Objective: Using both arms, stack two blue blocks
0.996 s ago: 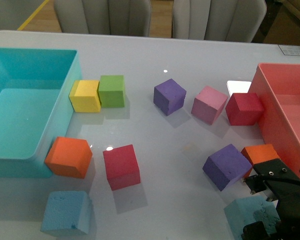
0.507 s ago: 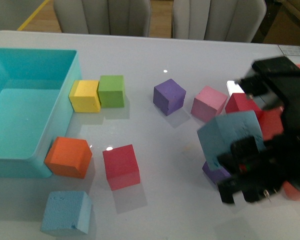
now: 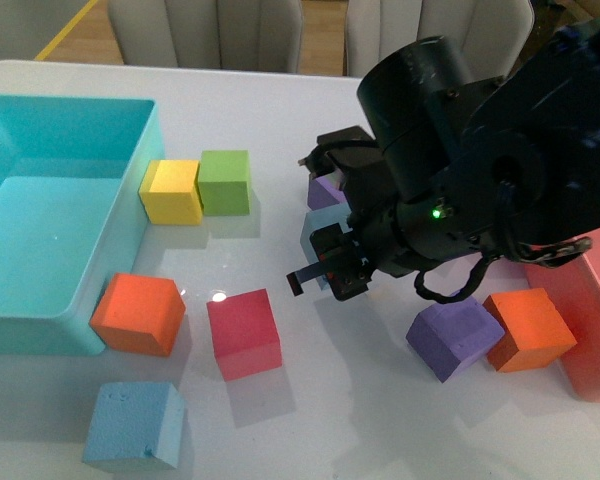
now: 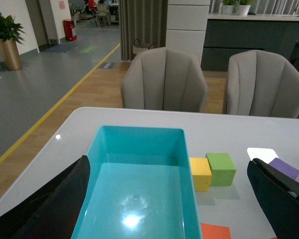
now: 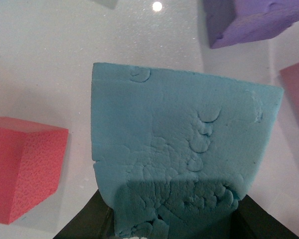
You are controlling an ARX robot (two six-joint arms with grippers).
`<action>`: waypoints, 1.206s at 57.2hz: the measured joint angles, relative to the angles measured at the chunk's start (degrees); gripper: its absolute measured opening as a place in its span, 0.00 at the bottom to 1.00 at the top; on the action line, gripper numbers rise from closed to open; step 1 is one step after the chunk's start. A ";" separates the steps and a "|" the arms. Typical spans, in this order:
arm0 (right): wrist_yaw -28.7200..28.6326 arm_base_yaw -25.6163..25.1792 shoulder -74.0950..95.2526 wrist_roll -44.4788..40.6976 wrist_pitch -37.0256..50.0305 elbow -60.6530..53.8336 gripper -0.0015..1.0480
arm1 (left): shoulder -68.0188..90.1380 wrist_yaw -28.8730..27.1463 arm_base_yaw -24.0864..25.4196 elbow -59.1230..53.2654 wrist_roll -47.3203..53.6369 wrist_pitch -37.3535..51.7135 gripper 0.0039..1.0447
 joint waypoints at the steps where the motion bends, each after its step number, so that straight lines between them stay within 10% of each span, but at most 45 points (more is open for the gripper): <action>1: -0.02 0.04 0.35 0.00 -0.02 0.28 0.35 | 0.00 0.00 0.00 0.00 0.00 0.00 0.92; 46: -2.21 -0.68 11.87 -0.55 -3.72 11.82 0.35 | 0.00 0.00 0.00 0.00 0.00 0.00 0.92; 62: -2.64 -2.12 10.97 -1.27 -2.10 10.82 0.86 | 0.00 0.00 0.00 0.00 0.00 0.00 0.92; 69: -3.72 -2.75 8.15 -1.31 -0.46 8.81 0.92 | 0.00 0.00 0.00 0.00 0.00 0.00 0.92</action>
